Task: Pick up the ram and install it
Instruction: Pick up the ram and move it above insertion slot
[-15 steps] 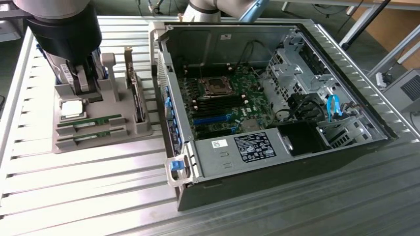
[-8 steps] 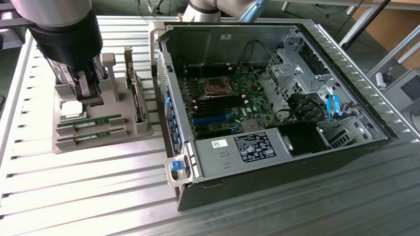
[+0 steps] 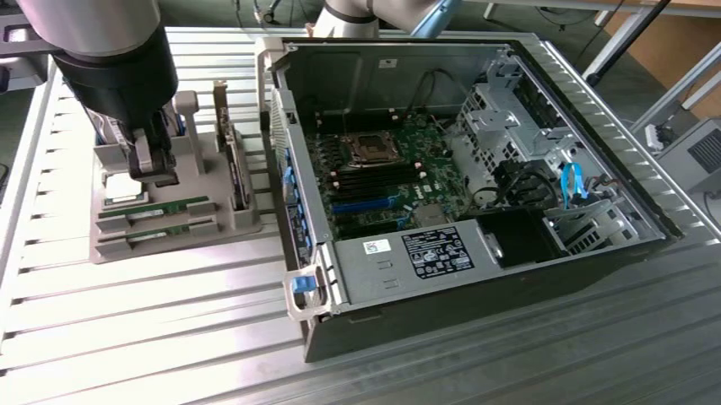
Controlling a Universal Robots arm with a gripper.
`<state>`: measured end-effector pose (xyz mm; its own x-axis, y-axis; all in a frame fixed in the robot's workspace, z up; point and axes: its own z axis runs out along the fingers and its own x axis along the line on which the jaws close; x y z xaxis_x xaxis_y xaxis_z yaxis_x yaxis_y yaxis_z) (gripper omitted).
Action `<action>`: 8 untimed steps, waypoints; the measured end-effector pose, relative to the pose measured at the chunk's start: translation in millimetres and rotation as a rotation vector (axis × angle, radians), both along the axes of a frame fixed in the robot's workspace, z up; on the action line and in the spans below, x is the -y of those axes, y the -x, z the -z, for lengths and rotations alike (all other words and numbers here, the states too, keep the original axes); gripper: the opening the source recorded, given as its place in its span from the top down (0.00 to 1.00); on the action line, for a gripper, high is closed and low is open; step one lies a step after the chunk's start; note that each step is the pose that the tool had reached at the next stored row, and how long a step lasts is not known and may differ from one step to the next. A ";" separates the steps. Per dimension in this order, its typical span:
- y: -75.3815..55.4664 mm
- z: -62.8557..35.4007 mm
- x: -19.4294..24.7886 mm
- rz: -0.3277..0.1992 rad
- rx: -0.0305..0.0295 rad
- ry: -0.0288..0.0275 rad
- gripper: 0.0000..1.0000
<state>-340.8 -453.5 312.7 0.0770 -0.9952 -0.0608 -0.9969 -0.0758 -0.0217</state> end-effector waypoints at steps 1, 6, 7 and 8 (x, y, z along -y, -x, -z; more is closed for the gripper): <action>0.0 1.5 0.0 0.022 0.0001 0.0001 0.71; 1.9 6.6 2.2 0.040 0.0001 0.0049 0.71; 2.7 7.6 3.4 0.040 0.0001 0.0057 0.71; 3.4 8.6 4.6 0.040 0.0002 0.0063 0.71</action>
